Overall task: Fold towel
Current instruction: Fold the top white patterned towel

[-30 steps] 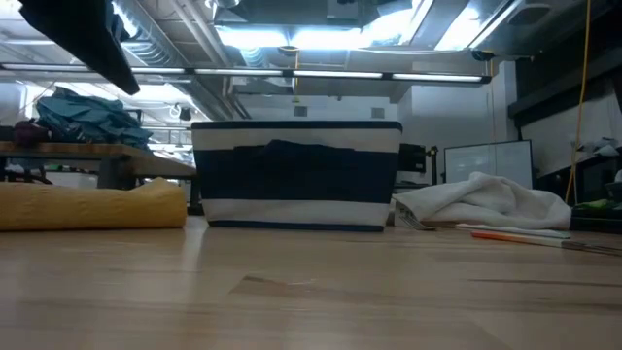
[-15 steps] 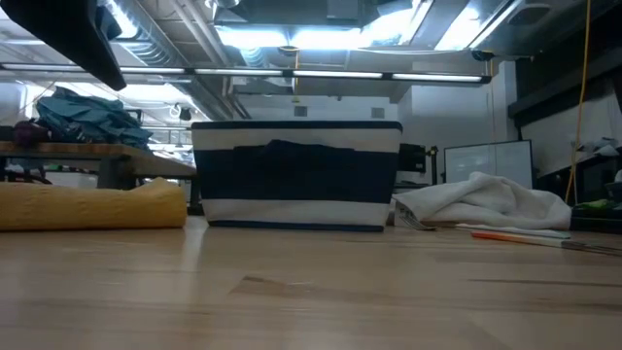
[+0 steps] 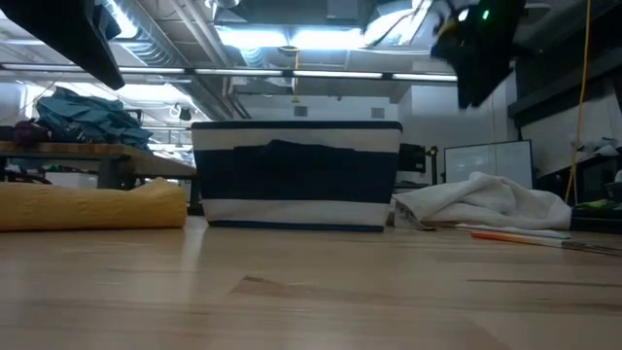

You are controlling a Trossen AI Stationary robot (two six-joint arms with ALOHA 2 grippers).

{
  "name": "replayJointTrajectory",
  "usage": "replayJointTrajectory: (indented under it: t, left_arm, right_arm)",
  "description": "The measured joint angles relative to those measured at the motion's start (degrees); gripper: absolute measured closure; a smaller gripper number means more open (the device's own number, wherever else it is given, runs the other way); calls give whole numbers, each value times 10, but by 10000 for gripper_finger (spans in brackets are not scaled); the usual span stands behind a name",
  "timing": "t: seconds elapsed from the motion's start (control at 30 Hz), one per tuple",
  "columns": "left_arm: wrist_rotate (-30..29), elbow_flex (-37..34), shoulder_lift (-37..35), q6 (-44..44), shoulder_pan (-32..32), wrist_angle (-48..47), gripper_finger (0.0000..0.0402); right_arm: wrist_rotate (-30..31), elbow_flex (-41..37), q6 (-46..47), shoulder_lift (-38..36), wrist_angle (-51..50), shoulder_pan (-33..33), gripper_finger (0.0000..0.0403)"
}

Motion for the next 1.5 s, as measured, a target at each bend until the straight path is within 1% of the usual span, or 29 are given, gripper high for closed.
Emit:
replayJointTrajectory:
  t: [0.07, 0.13, 0.27, 0.57, 0.9, 1.17, 1.5]
  left_arm:
    - [0, 0, 0, -3, 0, 0, 398]
    - [0, 0, 0, -11, 0, 0, 398]
    - [0, 0, 0, -17, 0, 0, 398]
    - [0, 0, 0, -16, 0, 0, 398]
    - [0, 0, 0, -15, 0, 0, 398]
    - [0, 0, 0, -15, 0, 0, 398]
    - [0, 0, 0, -11, 0, 0, 398]
  right_arm:
    - [-22, -32, -19, 14, 37, 0, 260]
    - [-30, -55, -28, 28, 65, 0, 260]
    - [-30, -80, -28, 60, 117, 0, 260]
    - [-14, -85, -34, 141, 208, 0, 260]
    - [-25, -85, -87, 215, 305, 0, 260]
    - [-29, -85, -93, 245, 343, 0, 260]
    - [35, -85, -93, 252, 338, 0, 260]
